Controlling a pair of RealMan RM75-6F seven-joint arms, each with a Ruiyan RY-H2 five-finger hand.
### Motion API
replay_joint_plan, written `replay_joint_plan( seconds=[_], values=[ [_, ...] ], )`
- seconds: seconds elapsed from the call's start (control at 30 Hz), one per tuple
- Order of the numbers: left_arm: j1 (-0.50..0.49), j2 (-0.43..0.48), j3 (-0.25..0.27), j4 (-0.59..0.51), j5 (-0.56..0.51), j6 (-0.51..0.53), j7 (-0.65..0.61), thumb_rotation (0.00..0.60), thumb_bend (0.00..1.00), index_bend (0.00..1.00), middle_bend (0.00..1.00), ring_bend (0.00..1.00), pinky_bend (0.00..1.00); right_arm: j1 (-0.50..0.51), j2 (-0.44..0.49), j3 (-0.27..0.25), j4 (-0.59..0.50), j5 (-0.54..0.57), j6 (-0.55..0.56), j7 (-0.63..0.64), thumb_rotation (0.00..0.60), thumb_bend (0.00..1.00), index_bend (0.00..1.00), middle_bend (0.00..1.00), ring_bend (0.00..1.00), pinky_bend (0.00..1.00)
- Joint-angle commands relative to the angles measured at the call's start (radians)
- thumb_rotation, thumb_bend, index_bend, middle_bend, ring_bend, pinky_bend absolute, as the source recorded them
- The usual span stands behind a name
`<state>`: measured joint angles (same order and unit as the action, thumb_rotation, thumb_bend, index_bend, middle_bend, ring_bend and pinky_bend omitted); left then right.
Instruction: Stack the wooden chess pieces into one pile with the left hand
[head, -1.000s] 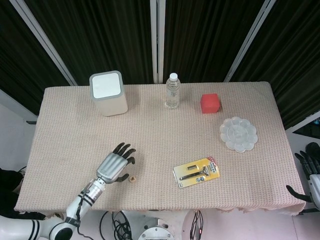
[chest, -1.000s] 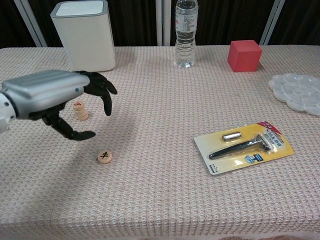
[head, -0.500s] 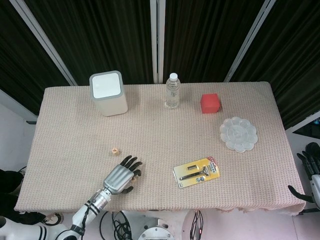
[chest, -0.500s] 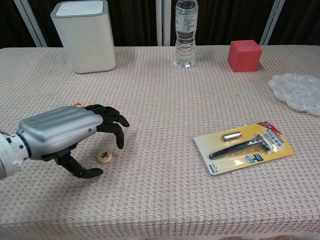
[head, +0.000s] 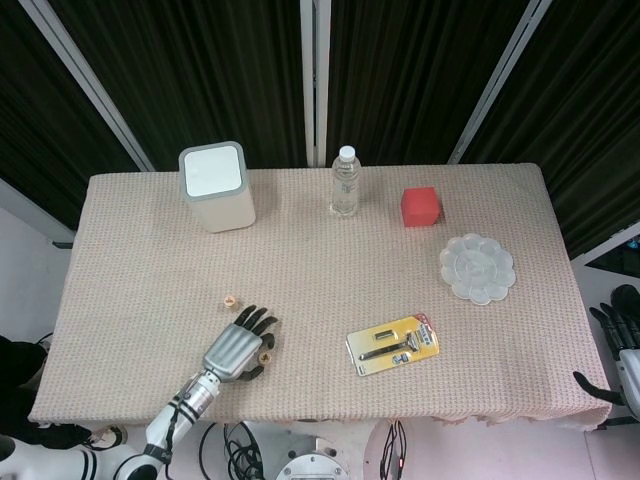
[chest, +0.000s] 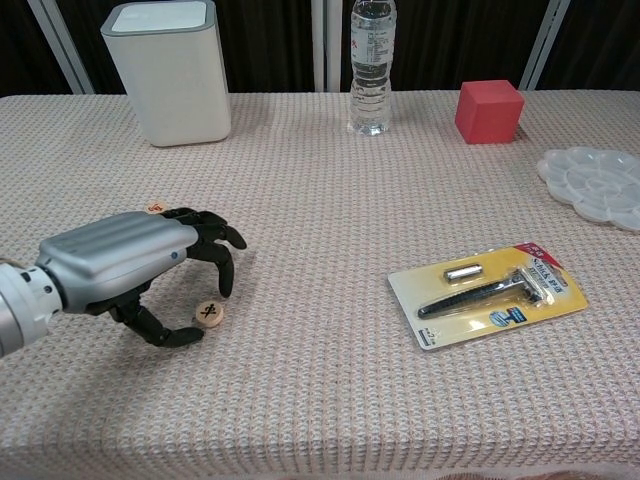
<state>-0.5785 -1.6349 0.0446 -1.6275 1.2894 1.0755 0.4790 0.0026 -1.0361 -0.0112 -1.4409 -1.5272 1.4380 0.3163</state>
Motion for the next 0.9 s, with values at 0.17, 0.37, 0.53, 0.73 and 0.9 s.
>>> replay_joint_plan(
  seconds=[0.17,0.37,0.53,0.73,0.9],
  values=[
    [0.002,0.002,-0.009,-0.005,-0.012,-0.013,0.007,0.600,0.26,0.46,0.12,0.00,0.00,0.006,-0.001,0.003,-0.002,0.006,-0.011,-0.004,0.600,0.16,0.00,0.00,0.00,0.00],
    [0.004,0.008,-0.014,-0.014,-0.009,-0.021,0.000,0.600,0.26,0.48,0.12,0.00,0.00,0.008,0.000,0.002,-0.009,0.006,-0.014,-0.011,0.600,0.16,0.00,0.00,0.00,0.00],
    [0.006,0.008,-0.014,-0.017,-0.004,-0.024,-0.005,0.600,0.26,0.49,0.13,0.00,0.00,0.006,0.001,0.001,-0.009,0.006,-0.014,-0.012,0.600,0.16,0.00,0.00,0.00,0.00],
    [0.011,0.017,-0.021,-0.030,0.004,-0.016,-0.016,0.600,0.27,0.50,0.13,0.00,0.00,0.004,0.003,0.001,-0.010,0.004,-0.007,-0.010,0.600,0.16,0.00,0.00,0.00,0.00],
    [0.012,0.068,-0.046,-0.099,0.014,0.011,-0.006,0.600,0.27,0.50,0.13,0.00,0.00,0.002,0.006,0.003,-0.010,0.005,-0.001,-0.006,0.600,0.16,0.00,0.00,0.00,0.00]
  ],
)
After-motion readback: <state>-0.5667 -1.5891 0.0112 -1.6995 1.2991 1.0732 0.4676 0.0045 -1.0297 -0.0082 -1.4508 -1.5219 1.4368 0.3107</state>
